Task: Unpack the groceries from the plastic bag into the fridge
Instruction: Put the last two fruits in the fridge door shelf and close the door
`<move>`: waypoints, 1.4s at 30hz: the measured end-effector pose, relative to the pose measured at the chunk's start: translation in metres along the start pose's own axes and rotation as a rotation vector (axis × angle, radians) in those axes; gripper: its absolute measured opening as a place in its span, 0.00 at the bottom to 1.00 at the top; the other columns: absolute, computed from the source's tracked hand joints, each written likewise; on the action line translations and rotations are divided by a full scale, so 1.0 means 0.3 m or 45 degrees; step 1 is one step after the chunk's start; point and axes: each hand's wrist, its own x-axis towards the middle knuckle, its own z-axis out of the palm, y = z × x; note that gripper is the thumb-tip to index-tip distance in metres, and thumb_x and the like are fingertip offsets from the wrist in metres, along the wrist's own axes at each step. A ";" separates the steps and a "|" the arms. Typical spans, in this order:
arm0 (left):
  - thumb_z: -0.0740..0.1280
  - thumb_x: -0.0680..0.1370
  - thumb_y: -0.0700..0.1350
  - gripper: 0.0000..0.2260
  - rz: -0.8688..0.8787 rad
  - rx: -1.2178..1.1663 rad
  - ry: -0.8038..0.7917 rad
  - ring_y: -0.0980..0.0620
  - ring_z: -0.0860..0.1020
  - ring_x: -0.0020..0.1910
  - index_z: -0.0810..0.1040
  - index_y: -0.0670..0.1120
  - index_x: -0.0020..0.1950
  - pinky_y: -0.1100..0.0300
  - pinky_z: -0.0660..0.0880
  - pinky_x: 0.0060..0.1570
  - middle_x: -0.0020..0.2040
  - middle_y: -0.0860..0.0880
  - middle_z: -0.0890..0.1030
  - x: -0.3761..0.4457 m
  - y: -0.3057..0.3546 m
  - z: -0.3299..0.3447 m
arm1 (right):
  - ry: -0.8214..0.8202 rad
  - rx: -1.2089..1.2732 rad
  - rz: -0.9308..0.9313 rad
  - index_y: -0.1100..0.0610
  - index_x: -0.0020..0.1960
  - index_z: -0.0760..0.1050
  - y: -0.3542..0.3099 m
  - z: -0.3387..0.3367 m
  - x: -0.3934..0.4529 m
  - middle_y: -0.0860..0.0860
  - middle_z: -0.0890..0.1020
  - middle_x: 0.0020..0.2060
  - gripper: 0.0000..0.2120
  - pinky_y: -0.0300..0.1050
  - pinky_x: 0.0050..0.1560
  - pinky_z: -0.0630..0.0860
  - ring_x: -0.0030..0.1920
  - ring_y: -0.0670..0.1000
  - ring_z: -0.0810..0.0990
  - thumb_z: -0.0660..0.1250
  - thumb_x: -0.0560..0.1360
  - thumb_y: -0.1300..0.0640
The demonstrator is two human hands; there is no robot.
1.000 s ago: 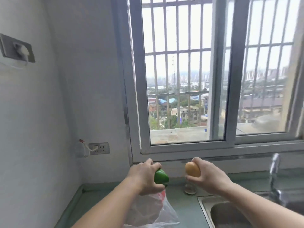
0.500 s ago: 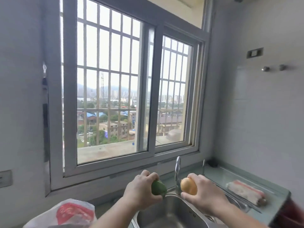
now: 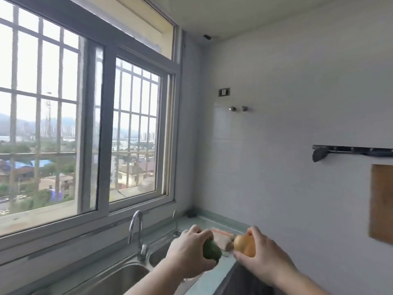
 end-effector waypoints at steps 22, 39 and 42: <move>0.67 0.67 0.66 0.23 0.845 -0.453 -0.378 0.53 0.71 0.58 0.69 0.61 0.59 0.54 0.75 0.55 0.57 0.57 0.70 0.564 1.356 0.630 | 0.379 -0.148 0.987 0.42 0.52 0.66 1.129 -0.646 -0.328 0.42 0.77 0.47 0.24 0.41 0.52 0.76 0.48 0.44 0.77 0.59 0.65 0.27; 0.65 0.64 0.69 0.24 1.481 -0.942 -0.709 0.56 0.75 0.54 0.72 0.62 0.58 0.58 0.75 0.54 0.54 0.60 0.71 0.625 2.253 0.955 | 0.915 -0.477 1.719 0.47 0.65 0.66 1.494 -0.951 -0.708 0.49 0.75 0.57 0.24 0.41 0.50 0.67 0.62 0.51 0.74 0.62 0.75 0.37; 0.66 0.66 0.68 0.23 1.575 -0.944 -0.747 0.56 0.75 0.54 0.72 0.62 0.58 0.58 0.76 0.52 0.55 0.60 0.71 0.522 2.392 0.944 | 0.966 -0.501 1.764 0.48 0.66 0.65 1.519 -1.018 -0.854 0.49 0.76 0.58 0.25 0.43 0.53 0.70 0.58 0.51 0.76 0.61 0.75 0.37</move>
